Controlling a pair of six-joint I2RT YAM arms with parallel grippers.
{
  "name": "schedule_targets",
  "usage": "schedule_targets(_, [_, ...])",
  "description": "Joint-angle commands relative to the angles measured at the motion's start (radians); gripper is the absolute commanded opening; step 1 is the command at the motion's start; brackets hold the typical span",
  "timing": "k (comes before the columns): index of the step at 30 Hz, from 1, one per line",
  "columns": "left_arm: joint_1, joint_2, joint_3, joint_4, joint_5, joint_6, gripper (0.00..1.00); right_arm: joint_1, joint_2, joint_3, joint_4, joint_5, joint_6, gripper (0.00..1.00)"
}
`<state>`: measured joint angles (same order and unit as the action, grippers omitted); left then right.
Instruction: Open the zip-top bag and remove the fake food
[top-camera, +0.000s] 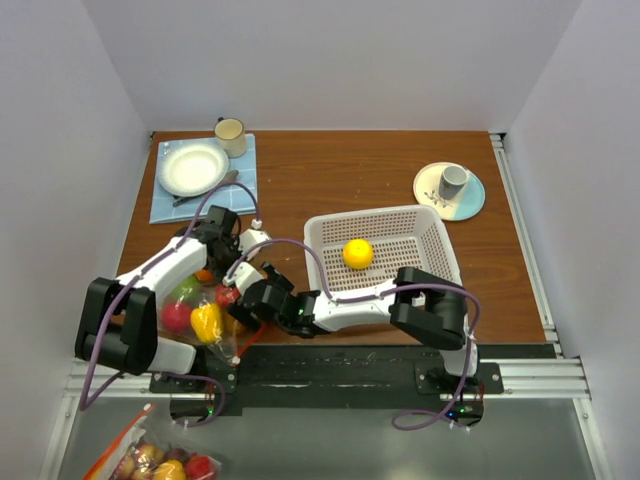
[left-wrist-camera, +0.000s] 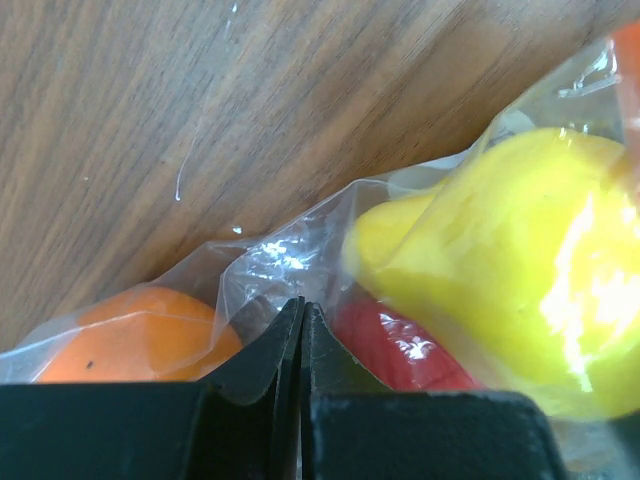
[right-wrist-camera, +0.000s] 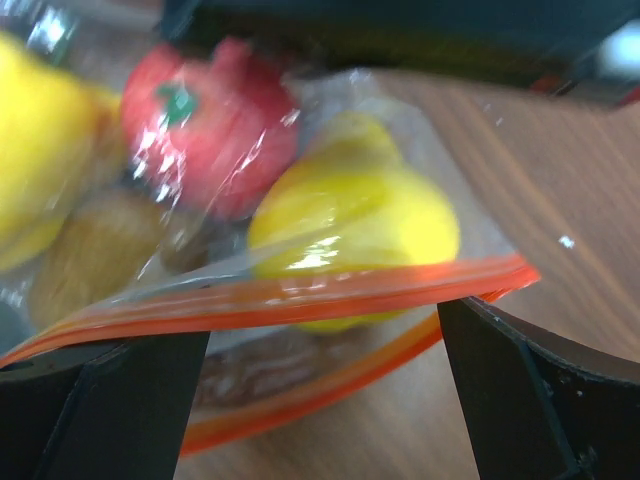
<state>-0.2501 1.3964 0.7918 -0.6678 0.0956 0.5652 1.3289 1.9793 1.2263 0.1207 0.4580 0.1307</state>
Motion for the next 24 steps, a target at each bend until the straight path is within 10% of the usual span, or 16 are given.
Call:
schedule_targets(1, [-0.003,0.016,0.007,0.008,0.029,0.010,0.05,-0.054,0.026,0.041,0.076,-0.085,0.015,0.98])
schedule_targets(16, [-0.003,0.075,0.011,0.074,-0.020,-0.004,0.04,-0.057,-0.206,-0.111,-0.008,-0.114,0.060,0.31])
schedule_targets(24, [0.017,0.125,0.081,0.097,-0.042,-0.033,0.02,-0.056,-0.405,-0.087,-0.234,-0.001,0.046,0.30])
